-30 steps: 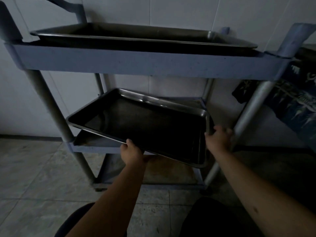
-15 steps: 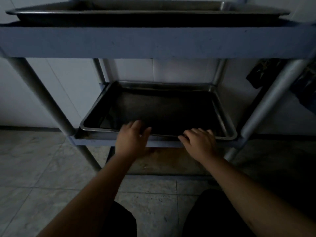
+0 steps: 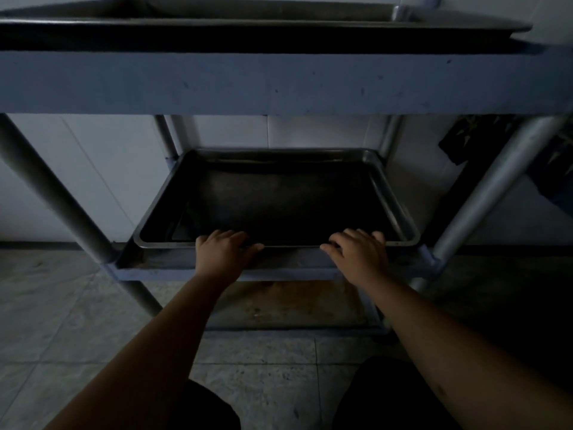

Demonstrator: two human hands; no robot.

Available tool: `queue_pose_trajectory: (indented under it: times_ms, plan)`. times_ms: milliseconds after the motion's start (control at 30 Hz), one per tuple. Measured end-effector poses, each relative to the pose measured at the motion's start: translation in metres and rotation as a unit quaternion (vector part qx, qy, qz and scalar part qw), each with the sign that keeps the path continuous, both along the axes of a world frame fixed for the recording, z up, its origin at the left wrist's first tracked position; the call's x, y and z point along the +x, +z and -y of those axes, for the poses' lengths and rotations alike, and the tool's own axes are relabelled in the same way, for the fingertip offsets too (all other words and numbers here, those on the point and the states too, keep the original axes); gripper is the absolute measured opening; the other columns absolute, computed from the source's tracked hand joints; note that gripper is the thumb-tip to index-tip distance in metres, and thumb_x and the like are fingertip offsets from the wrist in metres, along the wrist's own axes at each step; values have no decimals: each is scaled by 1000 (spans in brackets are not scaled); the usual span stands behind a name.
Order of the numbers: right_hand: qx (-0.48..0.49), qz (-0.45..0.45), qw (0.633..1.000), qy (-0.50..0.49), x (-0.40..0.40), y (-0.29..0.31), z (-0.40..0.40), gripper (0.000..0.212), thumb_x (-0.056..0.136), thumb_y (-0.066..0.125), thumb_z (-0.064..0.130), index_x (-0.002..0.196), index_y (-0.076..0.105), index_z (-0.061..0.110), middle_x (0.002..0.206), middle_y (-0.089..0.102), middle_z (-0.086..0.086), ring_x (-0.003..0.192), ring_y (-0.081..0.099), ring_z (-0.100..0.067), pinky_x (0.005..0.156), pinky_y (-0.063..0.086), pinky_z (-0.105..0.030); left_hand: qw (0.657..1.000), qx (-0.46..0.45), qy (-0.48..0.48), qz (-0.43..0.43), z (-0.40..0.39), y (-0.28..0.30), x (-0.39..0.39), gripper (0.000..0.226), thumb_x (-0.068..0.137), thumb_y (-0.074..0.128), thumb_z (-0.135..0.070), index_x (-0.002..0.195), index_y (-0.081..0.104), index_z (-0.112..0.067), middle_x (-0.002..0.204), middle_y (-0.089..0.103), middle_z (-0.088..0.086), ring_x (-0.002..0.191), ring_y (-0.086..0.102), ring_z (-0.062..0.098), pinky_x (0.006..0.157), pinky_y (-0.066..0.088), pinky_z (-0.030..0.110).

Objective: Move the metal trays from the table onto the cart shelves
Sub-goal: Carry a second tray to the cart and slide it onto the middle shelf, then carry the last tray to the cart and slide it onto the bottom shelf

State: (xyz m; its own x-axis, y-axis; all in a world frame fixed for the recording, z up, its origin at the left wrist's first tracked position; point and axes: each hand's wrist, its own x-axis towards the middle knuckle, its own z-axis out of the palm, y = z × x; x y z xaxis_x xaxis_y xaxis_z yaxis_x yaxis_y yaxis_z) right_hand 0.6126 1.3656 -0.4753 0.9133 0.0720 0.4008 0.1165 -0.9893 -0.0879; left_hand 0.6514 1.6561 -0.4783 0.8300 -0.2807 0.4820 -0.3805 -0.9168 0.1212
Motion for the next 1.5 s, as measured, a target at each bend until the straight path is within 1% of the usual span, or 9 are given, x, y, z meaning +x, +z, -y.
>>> queue_pose_trajectory:
  times_ms: [300,433,533,600,667,833,967,1167,1500]
  plan:
    - [-19,43,999,-22,4,-11,-2,37,88,40,58,82,62,29,76,61,7,76,57,-19,71,25,-35,1000,-18,0,8,-4,-12,6,53,87,41,-65,87,72,-22,81,69,1,82,62,30,74,39,40]
    - [-33,19,999,-32,2,-11,-4,34,90,39,56,85,59,28,78,60,5,78,55,-23,72,27,-37,996,-2,25,-83,-3,-11,4,60,89,32,-69,102,69,-24,109,68,5,108,57,34,88,38,47]
    - [-36,-82,995,-39,-2,5,-8,42,91,28,57,101,57,29,101,64,2,99,55,-27,81,27,-40,969,22,69,-237,5,4,0,61,91,29,-69,136,53,-36,154,40,6,146,23,32,110,21,53]
    - [-18,-215,975,-49,-8,22,-10,63,87,18,68,134,42,32,147,41,3,138,30,-25,98,19,-44,952,38,84,-293,9,22,-10,62,93,31,-69,150,31,-43,166,16,5,153,3,27,116,13,57]
    - [-27,-306,950,-58,-23,44,-14,90,75,9,82,149,11,32,161,1,4,147,-6,-22,110,4,-46,945,58,67,-315,11,47,-29,74,89,27,-77,153,13,-45,168,1,3,153,-7,25,117,11,59]
    - [-9,-388,921,-47,-90,136,-29,113,57,12,96,150,-4,33,158,-22,2,144,-23,-22,114,-2,-52,908,119,50,-399,8,150,-95,102,70,9,-94,152,-19,-40,161,-27,2,148,-25,24,117,3,63]
    - [4,-424,904,-52,-141,244,-33,114,57,10,97,150,-9,32,155,-29,0,144,-23,-26,113,-5,-56,898,138,50,-414,3,269,-143,109,61,-4,-96,150,-25,-38,159,-30,4,150,-21,28,118,5,64]
    - [22,-422,905,-46,-202,385,-36,111,60,20,95,150,-7,35,158,-24,2,146,-17,-26,112,2,-60,899,142,48,-411,1,415,-213,106,69,10,-95,154,-18,-36,164,-23,5,151,-18,29,118,5,60]
    - [42,-386,920,-55,-242,445,-28,114,60,29,94,150,-6,34,158,-24,2,145,-18,-26,114,6,-61,922,131,59,-359,8,467,-245,112,64,8,-98,154,-15,-35,166,-17,4,152,-15,28,120,7,59]
